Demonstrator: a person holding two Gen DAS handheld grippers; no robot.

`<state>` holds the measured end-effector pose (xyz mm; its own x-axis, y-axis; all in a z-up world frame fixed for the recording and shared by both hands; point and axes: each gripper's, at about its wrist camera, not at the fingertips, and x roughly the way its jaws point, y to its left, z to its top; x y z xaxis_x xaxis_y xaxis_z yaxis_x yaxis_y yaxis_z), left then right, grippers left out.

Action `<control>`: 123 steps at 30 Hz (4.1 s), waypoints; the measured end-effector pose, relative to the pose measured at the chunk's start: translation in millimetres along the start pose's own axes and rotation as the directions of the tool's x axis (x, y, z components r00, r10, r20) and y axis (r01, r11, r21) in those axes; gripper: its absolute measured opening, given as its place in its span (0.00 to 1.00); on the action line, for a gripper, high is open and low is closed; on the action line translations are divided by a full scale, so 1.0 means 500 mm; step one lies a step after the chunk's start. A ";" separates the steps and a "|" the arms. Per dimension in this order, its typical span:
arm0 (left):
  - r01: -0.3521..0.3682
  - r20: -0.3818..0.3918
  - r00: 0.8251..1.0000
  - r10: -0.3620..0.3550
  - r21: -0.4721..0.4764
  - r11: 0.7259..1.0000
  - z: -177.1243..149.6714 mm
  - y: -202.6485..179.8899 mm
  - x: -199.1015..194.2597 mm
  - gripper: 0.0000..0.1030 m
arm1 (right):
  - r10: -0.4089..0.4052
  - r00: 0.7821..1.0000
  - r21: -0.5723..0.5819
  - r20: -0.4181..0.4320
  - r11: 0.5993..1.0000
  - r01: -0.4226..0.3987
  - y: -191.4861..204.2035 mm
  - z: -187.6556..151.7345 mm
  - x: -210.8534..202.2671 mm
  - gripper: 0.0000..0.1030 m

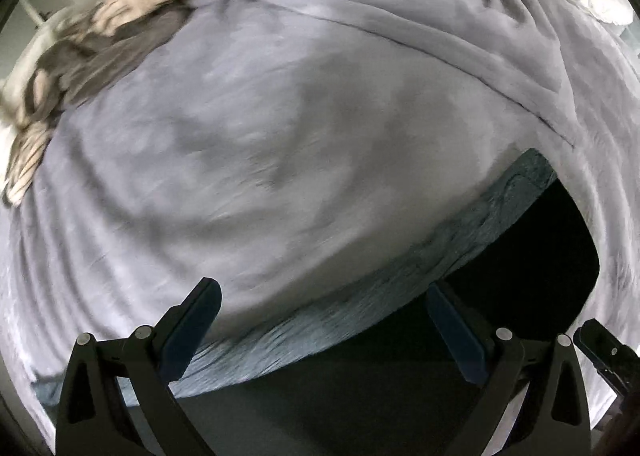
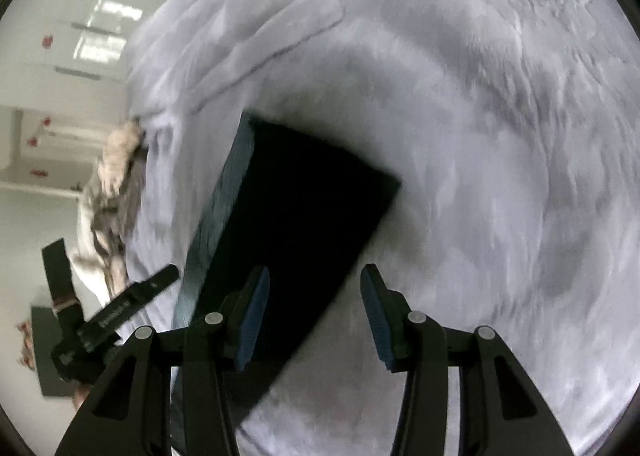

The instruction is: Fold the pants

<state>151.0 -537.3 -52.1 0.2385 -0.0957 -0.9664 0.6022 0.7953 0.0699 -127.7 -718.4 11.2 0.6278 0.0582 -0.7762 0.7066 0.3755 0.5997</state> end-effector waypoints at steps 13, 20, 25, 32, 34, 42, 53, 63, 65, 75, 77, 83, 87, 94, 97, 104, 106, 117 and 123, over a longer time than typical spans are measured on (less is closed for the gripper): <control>-0.013 -0.034 0.999 0.016 0.092 0.996 -0.045 -0.084 0.053 1.00 | 0.018 1.000 0.001 -0.003 1.000 -0.018 -0.015 0.023 0.010 0.05; 0.003 -0.018 1.000 -0.002 0.068 0.998 -0.047 -0.093 0.010 1.00 | -0.017 0.999 0.096 -0.043 0.995 0.021 -0.067 0.017 0.030 0.29; -0.042 0.091 0.995 0.034 0.081 0.996 -0.009 -0.100 -0.033 1.00 | -0.028 0.998 -0.061 0.057 0.998 0.031 -0.013 0.009 -0.037 0.31; -0.077 0.008 0.997 0.077 -0.043 0.996 -0.035 -0.065 0.067 1.00 | -0.057 0.998 -0.254 -0.008 0.966 0.053 0.073 0.008 0.038 0.28; -0.064 -0.004 0.998 0.064 -0.051 0.997 -0.034 -0.062 0.068 1.00 | -0.093 0.995 -0.202 -0.029 0.976 0.086 0.037 0.018 0.069 0.22; -0.050 0.022 0.998 0.050 -0.027 0.998 -0.055 -0.021 -0.013 1.00 | -0.071 0.997 -0.096 -0.015 0.993 0.069 -0.007 0.008 0.007 0.43; 0.055 -0.050 0.997 -0.057 -0.024 0.998 -0.234 0.014 -0.054 1.00 | 0.001 0.989 -0.069 -0.145 0.998 -0.012 -0.027 -0.115 0.002 0.47; 0.111 -0.043 0.992 -0.117 -0.126 0.986 -0.260 0.005 -0.027 1.00 | 0.047 0.990 -0.088 -0.130 0.994 -0.059 0.012 -0.049 0.049 0.47; 0.105 -0.054 0.992 -0.114 -0.142 0.984 -0.270 0.002 -0.013 1.00 | 0.050 0.990 -0.073 -0.130 0.996 -0.060 0.004 -0.044 0.057 0.47; 0.089 -0.024 0.995 -0.094 -0.148 0.985 -0.282 -0.010 0.004 1.00 | 0.256 0.965 0.048 -0.065 0.966 -0.253 -0.017 0.013 0.120 0.64; 0.101 -0.019 0.994 -0.105 -0.159 0.982 -0.292 -0.016 -0.013 1.00 | 0.292 0.954 0.062 -0.073 0.956 -0.287 -0.004 0.021 0.125 0.33; 0.262 0.141 0.958 -0.248 -0.085 0.961 -0.222 -0.039 -0.066 1.00 | 0.281 0.954 0.031 -0.102 0.960 -0.280 0.017 0.019 0.123 0.14; 0.316 0.140 0.944 -0.299 -0.129 0.940 -0.171 -0.025 -0.011 1.00 | 0.265 0.959 -0.005 -0.104 0.964 -0.267 0.030 0.020 0.118 0.14; 0.455 0.095 0.890 -0.445 -0.225 0.862 -0.159 0.019 0.055 1.00 | 0.245 0.963 -0.037 -0.111 0.967 -0.250 0.039 0.025 0.120 0.18; 0.475 0.112 0.879 -0.463 -0.269 0.838 -0.171 0.034 0.025 1.00 | 0.231 0.966 -0.003 -0.118 0.973 -0.233 0.025 0.028 0.130 0.25; 0.557 0.122 0.825 -0.552 -0.345 0.756 -0.240 0.034 0.005 1.00 | 0.209 0.971 -0.028 -0.118 0.977 -0.214 0.029 0.028 0.124 0.22; 0.554 0.117 0.828 -0.548 -0.321 0.768 -0.254 0.025 -0.001 1.00 | 0.188 0.976 -0.077 -0.109 0.977 -0.196 0.047 0.026 0.113 0.18; 0.545 0.107 0.838 -0.535 -0.235 0.805 -0.280 0.017 0.009 1.00 | 0.218 0.970 -0.233 -0.103 0.943 -0.237 0.141 -0.004 0.054 0.14; 0.582 0.112 0.808 -0.579 -0.306 0.753 -0.287 0.069 -0.014 1.00 | 0.209 0.972 -0.384 -0.105 0.893 -0.234 0.223 -0.049 0.015 0.14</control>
<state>60.6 -423.3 -78.6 -0.0709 -0.6044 -0.7935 0.3596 0.7265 -0.5855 -52.6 -653.4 67.5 0.7238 0.2325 -0.6496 0.3594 0.6766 0.6426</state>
